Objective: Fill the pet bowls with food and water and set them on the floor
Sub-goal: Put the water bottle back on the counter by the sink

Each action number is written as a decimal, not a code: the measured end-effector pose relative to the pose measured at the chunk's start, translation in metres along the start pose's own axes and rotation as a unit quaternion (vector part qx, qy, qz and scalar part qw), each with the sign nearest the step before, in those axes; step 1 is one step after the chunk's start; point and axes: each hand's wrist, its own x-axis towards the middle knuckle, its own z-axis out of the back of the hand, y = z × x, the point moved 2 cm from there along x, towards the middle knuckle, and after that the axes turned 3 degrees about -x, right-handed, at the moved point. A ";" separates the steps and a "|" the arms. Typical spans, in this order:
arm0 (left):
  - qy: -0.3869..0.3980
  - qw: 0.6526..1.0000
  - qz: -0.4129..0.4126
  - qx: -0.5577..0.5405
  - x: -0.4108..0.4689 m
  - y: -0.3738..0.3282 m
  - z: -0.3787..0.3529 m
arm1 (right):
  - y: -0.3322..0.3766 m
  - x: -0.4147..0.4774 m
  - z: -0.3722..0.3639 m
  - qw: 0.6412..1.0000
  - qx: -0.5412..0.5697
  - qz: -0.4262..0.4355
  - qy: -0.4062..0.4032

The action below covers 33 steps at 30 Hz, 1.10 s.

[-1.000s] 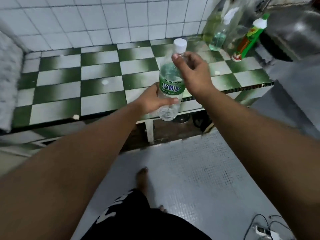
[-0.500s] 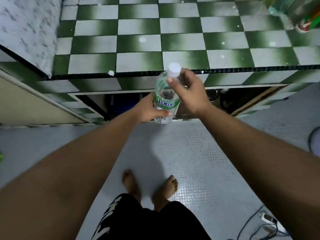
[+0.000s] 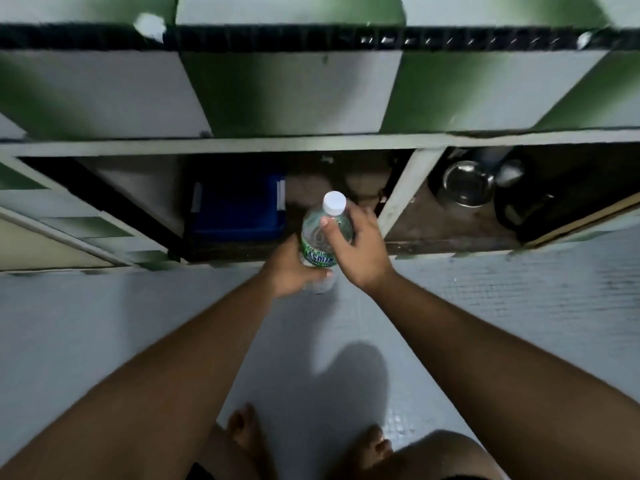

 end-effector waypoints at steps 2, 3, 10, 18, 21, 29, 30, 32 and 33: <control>-0.025 1.000 -0.009 0.011 0.038 0.027 0.002 | -0.028 0.033 -0.022 1.000 0.011 0.012 0.000; -0.034 0.999 -0.014 0.014 0.057 0.037 0.002 | -0.039 0.050 -0.030 0.999 0.027 0.022 0.003; -0.044 0.992 -0.078 0.086 0.166 0.055 0.008 | -0.093 0.142 -0.053 0.996 0.050 0.061 -0.041; -0.046 0.992 -0.091 0.079 0.216 0.074 0.005 | -0.135 0.192 -0.067 0.996 0.067 0.054 -0.032; -0.056 0.993 -0.094 0.046 0.219 0.080 0.005 | -0.140 0.197 -0.069 0.994 0.089 0.050 -0.027; -0.028 0.996 -0.060 0.058 0.210 0.071 0.010 | -0.137 0.193 -0.070 0.996 0.058 0.054 -0.031; -0.031 0.996 -0.066 0.056 0.205 0.066 0.012 | -0.136 0.189 -0.069 0.997 0.054 0.046 -0.029; -0.044 0.995 -0.076 0.054 0.194 0.057 0.015 | -0.137 0.173 -0.068 0.999 0.042 0.023 -0.023; -0.047 0.994 -0.077 0.060 0.188 0.053 0.017 | -0.138 0.164 -0.068 0.999 0.031 0.009 -0.012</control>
